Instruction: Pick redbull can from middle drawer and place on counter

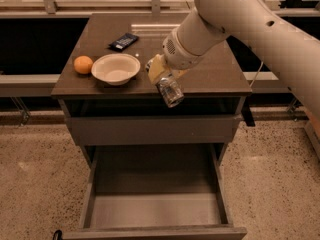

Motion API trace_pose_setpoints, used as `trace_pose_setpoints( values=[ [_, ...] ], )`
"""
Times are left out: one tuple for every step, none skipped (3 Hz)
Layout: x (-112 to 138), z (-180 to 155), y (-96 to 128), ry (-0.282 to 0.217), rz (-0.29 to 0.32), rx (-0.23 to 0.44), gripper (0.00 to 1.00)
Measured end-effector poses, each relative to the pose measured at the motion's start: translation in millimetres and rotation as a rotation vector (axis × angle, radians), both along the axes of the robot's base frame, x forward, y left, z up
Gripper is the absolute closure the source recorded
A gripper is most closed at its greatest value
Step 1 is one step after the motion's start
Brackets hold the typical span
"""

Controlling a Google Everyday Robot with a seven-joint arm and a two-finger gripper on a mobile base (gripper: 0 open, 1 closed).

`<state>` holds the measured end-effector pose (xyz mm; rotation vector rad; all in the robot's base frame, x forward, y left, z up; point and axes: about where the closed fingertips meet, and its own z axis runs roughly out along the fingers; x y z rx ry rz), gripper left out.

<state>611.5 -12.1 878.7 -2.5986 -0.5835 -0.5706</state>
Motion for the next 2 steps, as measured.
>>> trace_pose_setpoints(
  values=[
    [0.5,25.6,1.0,-0.075,-0.017,0.018,1.00],
    [15.2,69.2,-7.2,-0.196,-0.122,0.122,1.00]
  ],
)
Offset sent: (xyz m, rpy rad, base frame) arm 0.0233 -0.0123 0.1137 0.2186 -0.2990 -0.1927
